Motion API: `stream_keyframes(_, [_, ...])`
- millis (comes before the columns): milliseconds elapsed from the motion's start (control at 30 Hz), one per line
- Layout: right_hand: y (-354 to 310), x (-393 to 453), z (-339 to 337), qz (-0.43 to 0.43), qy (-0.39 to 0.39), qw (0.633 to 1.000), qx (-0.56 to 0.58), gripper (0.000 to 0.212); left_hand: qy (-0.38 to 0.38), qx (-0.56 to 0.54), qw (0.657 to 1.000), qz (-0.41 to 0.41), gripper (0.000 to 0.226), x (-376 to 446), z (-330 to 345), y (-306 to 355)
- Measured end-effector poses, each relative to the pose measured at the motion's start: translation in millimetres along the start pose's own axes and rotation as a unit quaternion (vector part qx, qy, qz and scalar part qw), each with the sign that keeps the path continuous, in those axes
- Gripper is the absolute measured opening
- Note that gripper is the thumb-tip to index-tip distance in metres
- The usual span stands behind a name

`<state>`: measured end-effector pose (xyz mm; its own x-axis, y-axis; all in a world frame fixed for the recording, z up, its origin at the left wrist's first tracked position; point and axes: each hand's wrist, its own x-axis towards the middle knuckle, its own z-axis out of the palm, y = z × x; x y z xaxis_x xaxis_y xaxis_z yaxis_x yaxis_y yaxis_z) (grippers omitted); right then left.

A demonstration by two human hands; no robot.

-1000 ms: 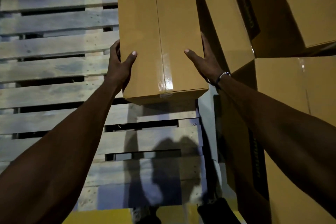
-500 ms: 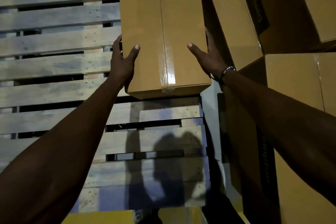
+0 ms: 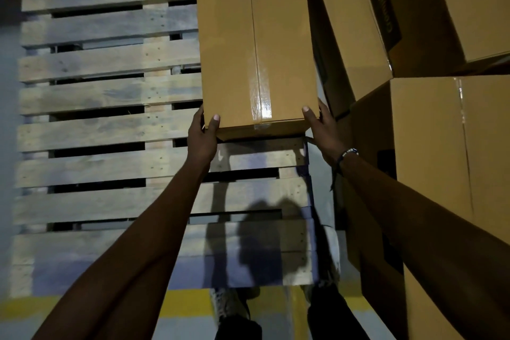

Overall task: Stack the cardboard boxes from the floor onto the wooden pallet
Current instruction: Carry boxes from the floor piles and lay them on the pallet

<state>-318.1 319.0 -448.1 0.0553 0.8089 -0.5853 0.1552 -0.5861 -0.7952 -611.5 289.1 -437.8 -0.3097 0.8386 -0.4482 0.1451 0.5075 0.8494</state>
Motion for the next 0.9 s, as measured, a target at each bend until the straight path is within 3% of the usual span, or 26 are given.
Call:
stream_keyframes(167, [-0.7,7.4,-2.7,-0.04,-0.005,0.999,-0.03,0.075,0.019,-0.014,1.0,-0.012,0.071,8.5,0.3,-4.9])
stream_keyframes(467, [-9.1,10.0,1.3,-0.028,-0.005,0.999,-0.019,0.083,0.02,-0.012,1.0,-0.008,0.068,13.2,4.8,-3.7])
stream_keyframes(633, [-7.0,11.6,2.0,-0.023,0.011,0.999,-0.024,0.079,0.047,0.024,0.999,0.002,0.057,5.0,6.8,12.0])
stream_keyframes(767, [-23.3,-3.9,1.3,-0.043,0.033,0.997,-0.049,0.06,0.091,0.073,0.993,0.035,0.051,-3.0,4.1,23.4])
stream_keyframes(900, [-37.2,-27.1,-5.4,-0.053,0.083,0.994,-0.054,0.066,0.125,0.139,0.978,0.091,0.044,-21.6,-1.0,42.2])
